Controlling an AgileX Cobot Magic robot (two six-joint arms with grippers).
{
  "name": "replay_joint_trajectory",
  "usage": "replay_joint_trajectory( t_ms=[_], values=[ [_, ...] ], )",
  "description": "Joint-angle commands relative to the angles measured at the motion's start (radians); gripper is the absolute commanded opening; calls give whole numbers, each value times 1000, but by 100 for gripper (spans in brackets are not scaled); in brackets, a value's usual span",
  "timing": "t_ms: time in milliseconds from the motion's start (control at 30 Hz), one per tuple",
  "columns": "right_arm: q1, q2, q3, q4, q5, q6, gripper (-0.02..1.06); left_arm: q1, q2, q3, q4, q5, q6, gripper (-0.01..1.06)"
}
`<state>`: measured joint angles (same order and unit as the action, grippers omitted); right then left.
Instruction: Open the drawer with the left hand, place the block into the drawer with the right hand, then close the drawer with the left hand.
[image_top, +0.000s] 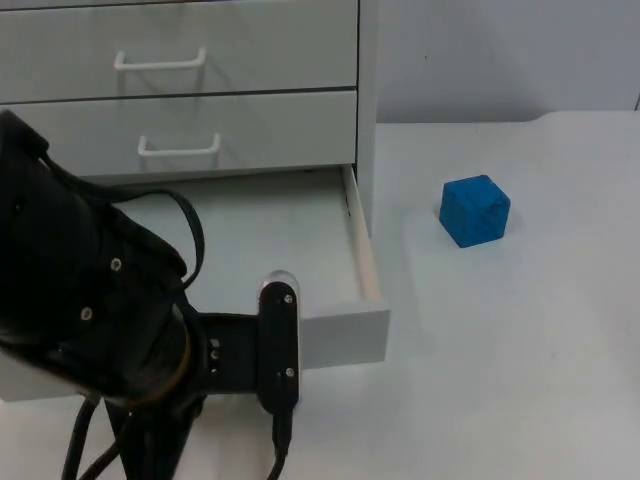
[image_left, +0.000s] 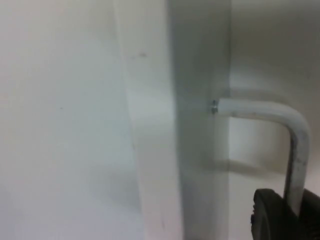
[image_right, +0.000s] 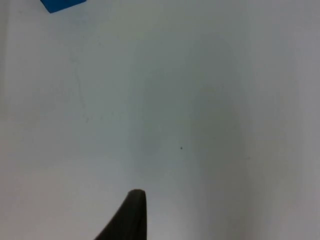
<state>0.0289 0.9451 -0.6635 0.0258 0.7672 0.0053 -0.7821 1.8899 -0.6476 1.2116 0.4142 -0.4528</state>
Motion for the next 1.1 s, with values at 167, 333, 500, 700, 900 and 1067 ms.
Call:
replay_joint_trajectory(
  t_ms=[167, 333, 500, 700, 900, 1067],
  values=[
    [4, -1, -4, 5, 1, 1, 105, -22, -5, 14, -48, -83, 1, 5],
    [4, -1, -4, 5, 5, 1, 105, -22, -5, 14, -44, -48, 3, 43],
    [4, -1, -4, 5, 5, 1, 105, -22, -9, 14, -67, -32, 3, 69],
    [4, -1, -4, 11, 7, 1, 105, -36, -81, 14, -162, -3, 13, 75],
    [4, -1, -4, 11, 7, 1, 105, -90, -210, 14, -435, 106, 202, 75],
    [4, -1, -4, 11, 7, 1, 105, -92, -325, 14, -809, 102, 464, 75]
  ],
)
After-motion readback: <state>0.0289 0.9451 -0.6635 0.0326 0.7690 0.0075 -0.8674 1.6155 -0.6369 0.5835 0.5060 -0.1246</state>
